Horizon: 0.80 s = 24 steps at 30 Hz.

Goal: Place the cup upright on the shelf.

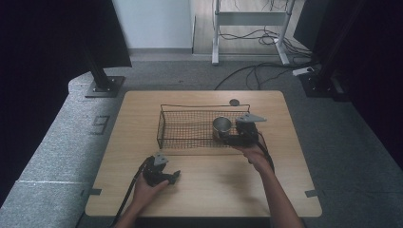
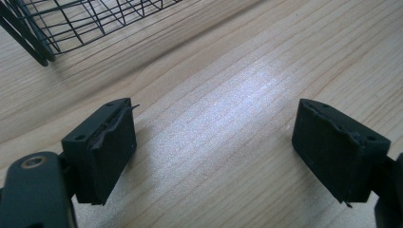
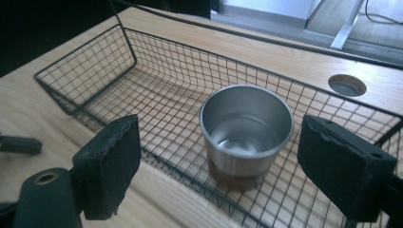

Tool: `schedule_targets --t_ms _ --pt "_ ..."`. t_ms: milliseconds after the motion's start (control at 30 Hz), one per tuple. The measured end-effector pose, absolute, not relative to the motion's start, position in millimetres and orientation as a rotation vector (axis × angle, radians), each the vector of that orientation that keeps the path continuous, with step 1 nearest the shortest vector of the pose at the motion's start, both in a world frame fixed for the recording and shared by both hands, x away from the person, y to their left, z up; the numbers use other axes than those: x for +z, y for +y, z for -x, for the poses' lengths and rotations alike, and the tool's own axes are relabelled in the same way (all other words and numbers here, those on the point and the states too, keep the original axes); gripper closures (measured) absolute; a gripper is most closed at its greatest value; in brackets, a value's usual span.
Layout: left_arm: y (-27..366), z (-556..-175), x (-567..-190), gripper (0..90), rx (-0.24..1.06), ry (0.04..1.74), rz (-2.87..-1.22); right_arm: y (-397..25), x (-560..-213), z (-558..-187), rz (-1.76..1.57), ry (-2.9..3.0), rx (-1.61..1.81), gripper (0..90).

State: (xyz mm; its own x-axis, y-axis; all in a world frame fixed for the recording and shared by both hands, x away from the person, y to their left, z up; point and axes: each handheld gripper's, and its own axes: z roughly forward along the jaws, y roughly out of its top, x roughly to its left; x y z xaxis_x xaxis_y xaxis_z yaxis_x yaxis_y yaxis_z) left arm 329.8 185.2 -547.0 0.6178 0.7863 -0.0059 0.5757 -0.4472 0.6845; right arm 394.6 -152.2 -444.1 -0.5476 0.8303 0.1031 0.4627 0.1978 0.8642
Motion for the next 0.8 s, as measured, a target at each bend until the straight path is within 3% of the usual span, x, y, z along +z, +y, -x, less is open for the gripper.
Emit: schedule_targets --t_ms 533,800 --pt "185 -330 -547 14.7 0.415 1.065 -2.183 -195 -487 -329 -1.220 2.058 1.388 16.9" --pt "185 -330 -547 14.7 0.415 1.065 -2.183 -204 -511 -319 -1.264 2.080 1.364 17.2"
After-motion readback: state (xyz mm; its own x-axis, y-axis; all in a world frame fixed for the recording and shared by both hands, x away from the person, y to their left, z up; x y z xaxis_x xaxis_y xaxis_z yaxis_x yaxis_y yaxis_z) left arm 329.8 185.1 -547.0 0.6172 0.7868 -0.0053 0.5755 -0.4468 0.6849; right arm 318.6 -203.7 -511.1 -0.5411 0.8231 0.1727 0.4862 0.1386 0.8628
